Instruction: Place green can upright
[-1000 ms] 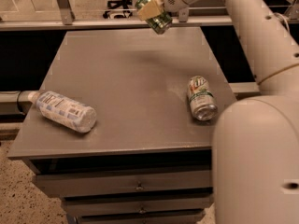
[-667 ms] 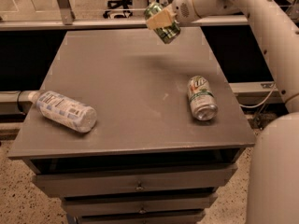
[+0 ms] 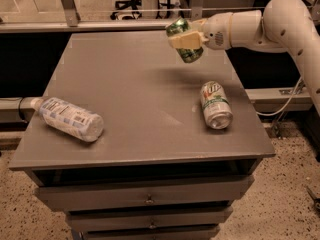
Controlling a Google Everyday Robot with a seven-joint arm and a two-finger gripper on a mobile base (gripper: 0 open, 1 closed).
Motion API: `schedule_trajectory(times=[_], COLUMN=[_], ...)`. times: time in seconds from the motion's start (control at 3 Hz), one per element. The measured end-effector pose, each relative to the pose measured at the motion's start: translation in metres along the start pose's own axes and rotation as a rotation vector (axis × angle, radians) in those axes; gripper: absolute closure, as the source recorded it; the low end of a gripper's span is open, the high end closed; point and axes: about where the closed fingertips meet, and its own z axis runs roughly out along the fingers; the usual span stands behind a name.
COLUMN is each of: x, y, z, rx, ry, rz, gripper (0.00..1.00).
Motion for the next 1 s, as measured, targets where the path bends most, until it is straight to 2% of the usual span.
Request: schedule_trajectory(times=[0.33, 0.67, 1.0], x=[0.011, 0.028, 0.027], y=[0.002, -0.003, -0.003], z=[-0.011, -0.011, -0.011], rx=[-0.027, -0.065, -0.066], ry=[-0.129, -0.221, -0.22], rz=[-0.051, -0.064, -0.064], gripper=[1.0, 1.0, 1.0])
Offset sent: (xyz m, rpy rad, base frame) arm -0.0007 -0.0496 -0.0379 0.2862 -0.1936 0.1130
